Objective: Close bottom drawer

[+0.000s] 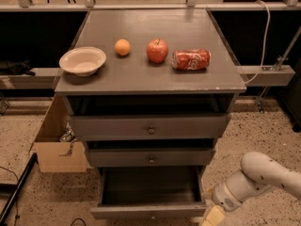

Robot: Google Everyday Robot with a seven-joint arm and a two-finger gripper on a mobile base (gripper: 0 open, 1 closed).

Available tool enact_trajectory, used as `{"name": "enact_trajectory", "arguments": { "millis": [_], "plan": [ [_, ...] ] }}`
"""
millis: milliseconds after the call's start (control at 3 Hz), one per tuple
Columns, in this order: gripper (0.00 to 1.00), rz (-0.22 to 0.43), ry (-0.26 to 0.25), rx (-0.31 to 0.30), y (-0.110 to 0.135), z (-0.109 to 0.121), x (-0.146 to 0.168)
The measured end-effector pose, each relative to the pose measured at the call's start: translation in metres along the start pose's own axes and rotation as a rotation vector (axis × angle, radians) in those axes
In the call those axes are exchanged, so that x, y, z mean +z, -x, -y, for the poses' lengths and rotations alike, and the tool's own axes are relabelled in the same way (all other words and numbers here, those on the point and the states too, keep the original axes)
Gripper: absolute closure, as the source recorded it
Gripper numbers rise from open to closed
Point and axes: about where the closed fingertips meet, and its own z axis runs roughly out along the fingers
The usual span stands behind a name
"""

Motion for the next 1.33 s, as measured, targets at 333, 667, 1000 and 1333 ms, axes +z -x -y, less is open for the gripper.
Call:
{"name": "enact_trajectory", "arguments": {
  "millis": [333, 667, 1000, 1333],
  "plan": [
    [0.0, 0.001, -0.001, 0.001, -0.001, 0.0, 0.0],
    [0.0, 0.039, -0.002, 0.026, 0.005, 0.009, 0.008],
    [0.0, 0.132, 0.026, 0.094, 0.009, 0.021, 0.041],
    [0.0, 0.253, 0.116, 0.18, -0.003, 0.021, 0.092]
  ]
}}
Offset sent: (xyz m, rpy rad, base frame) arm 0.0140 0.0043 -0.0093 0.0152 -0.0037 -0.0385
